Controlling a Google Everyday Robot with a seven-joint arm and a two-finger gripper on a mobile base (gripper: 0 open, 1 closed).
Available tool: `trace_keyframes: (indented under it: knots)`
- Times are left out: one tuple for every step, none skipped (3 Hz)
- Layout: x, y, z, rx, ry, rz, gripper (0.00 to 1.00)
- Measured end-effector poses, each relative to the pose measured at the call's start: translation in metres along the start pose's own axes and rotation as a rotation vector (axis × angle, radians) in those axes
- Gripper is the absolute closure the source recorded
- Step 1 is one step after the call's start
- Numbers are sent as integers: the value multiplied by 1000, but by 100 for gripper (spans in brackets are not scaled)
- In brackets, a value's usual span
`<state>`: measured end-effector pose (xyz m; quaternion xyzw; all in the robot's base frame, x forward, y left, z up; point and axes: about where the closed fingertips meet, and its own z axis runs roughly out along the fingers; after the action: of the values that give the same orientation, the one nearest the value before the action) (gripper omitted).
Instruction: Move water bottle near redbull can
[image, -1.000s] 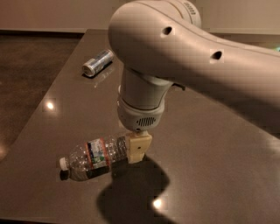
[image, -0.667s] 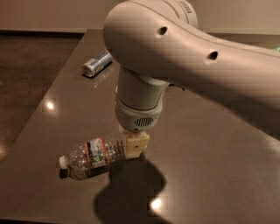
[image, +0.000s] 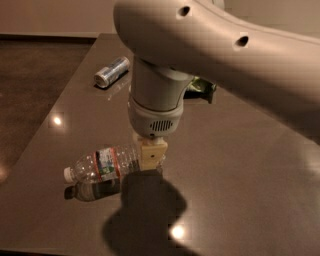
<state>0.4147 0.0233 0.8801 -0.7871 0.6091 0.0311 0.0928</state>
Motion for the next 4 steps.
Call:
trace_keyframes:
  knots:
    - [0,-31,-22,16,-40,82,100]
    - [0,-30,-21,15,-38,80,100]
    - [-2,-42,-18,11,-8,128,100]
    - [-3,-84,-8,6,48,233,100]
